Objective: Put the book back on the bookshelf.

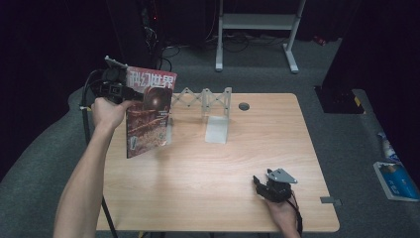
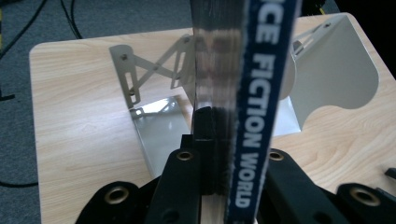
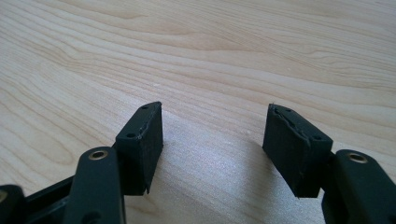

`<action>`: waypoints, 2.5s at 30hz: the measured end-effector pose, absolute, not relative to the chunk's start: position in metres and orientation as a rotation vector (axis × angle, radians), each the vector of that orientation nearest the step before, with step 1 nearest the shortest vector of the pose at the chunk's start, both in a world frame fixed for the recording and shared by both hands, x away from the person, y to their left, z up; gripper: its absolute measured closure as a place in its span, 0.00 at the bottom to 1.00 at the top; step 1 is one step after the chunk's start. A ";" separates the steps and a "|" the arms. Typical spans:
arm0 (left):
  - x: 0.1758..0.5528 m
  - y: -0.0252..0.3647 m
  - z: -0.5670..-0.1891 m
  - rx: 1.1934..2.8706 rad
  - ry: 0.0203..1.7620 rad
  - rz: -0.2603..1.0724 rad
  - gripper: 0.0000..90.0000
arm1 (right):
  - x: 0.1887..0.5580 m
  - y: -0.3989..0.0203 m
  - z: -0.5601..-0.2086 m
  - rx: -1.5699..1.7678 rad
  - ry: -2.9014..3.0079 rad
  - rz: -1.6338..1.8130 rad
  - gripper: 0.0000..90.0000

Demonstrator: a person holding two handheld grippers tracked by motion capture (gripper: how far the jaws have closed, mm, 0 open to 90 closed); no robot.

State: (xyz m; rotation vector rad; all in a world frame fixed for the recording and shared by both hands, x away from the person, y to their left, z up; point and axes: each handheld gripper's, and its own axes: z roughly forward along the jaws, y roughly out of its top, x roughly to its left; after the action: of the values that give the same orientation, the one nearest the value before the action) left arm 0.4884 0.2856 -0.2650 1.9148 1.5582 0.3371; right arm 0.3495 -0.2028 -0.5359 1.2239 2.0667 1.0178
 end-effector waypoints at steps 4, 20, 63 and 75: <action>0.489 0.287 -0.266 1.893 1.560 0.383 0.93 | 0.349 -0.203 -0.536 1.223 2.066 1.017 0.42; 0.491 0.280 -0.294 1.767 1.558 0.489 0.93 | 0.350 -0.203 -0.536 1.221 2.066 1.017 0.42; 0.497 0.266 -0.334 1.664 1.525 0.582 0.92 | 0.350 -0.203 -0.536 1.218 2.068 1.013 0.42; 0.501 0.271 -0.338 1.709 1.565 0.503 0.91 | 0.350 -0.203 -0.536 1.221 2.067 1.013 0.42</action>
State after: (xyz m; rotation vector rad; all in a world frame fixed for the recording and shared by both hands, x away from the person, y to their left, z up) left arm 0.5008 0.2706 -0.3376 1.7088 1.5647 0.5027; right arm 0.3496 -0.2029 -0.5360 1.2208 2.0671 1.0131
